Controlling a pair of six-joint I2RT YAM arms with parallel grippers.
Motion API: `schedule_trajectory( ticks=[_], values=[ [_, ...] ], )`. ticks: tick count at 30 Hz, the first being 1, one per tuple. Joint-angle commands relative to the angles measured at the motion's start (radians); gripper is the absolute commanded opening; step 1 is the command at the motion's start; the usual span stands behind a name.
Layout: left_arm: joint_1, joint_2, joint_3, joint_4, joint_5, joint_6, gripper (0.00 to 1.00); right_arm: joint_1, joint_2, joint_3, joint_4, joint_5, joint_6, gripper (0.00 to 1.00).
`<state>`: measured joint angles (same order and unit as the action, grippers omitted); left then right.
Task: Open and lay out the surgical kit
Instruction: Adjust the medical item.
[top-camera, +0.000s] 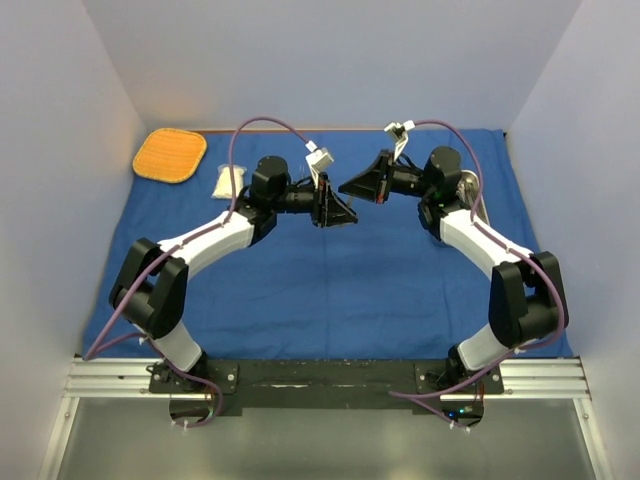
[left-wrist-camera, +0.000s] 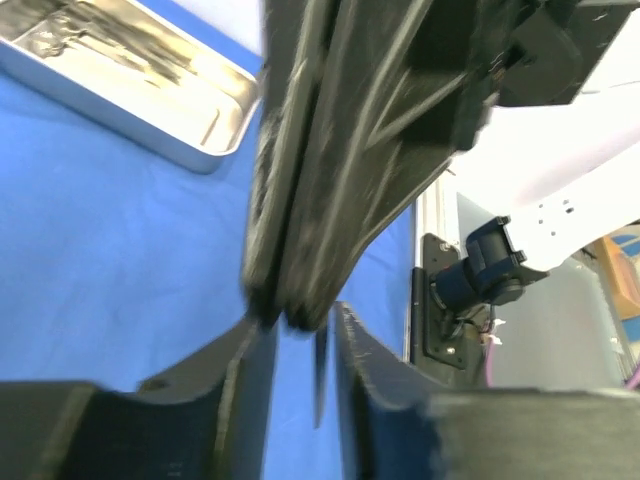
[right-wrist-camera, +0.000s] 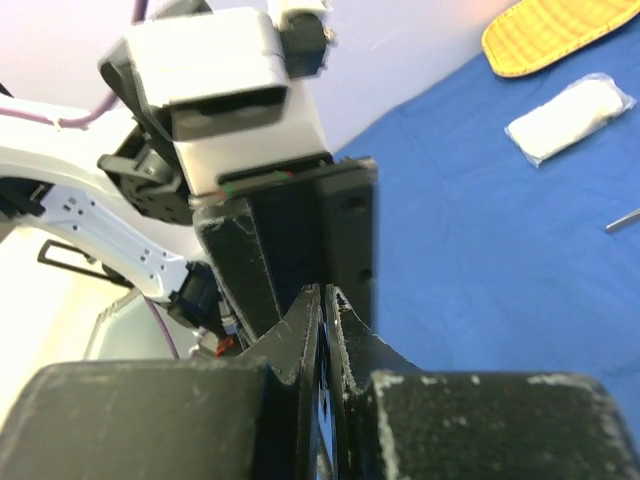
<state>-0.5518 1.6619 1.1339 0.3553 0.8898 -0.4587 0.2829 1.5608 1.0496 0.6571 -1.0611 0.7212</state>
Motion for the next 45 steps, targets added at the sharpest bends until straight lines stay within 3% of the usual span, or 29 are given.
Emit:
schedule_trajectory(
  ticks=[1, 6, 18, 22, 29, 34, 45],
  values=[
    [0.012, -0.05, -0.058, 0.097, -0.043, -0.014, 0.39, -0.004, -0.01, -0.002, 0.111, 0.067, 0.07, 0.0],
    [0.012, -0.093, -0.135, 0.21, -0.136, -0.061, 0.45, -0.002, 0.002, -0.034, 0.205, 0.144, 0.155, 0.0],
    [0.021, -0.131, -0.158, 0.255, -0.224, -0.092, 0.56, -0.005, 0.025, -0.062, 0.199, 0.17, 0.158, 0.0],
    [0.027, -0.133, -0.164, 0.252, -0.224, -0.098, 0.51, -0.022, 0.027, -0.065, 0.2, 0.168, 0.164, 0.0],
    [0.029, -0.123, -0.163, 0.225, -0.215, -0.095, 0.41, -0.047, 0.061, -0.092, 0.352, 0.158, 0.277, 0.0],
    [0.029, -0.111, -0.152, 0.225, -0.206, -0.094, 0.32, -0.045, 0.059, -0.089, 0.331, 0.155, 0.258, 0.0],
    [0.029, -0.07, -0.122, 0.188, -0.187, -0.095, 0.31, -0.045, 0.067, -0.08, 0.34, 0.151, 0.268, 0.0]
  ],
)
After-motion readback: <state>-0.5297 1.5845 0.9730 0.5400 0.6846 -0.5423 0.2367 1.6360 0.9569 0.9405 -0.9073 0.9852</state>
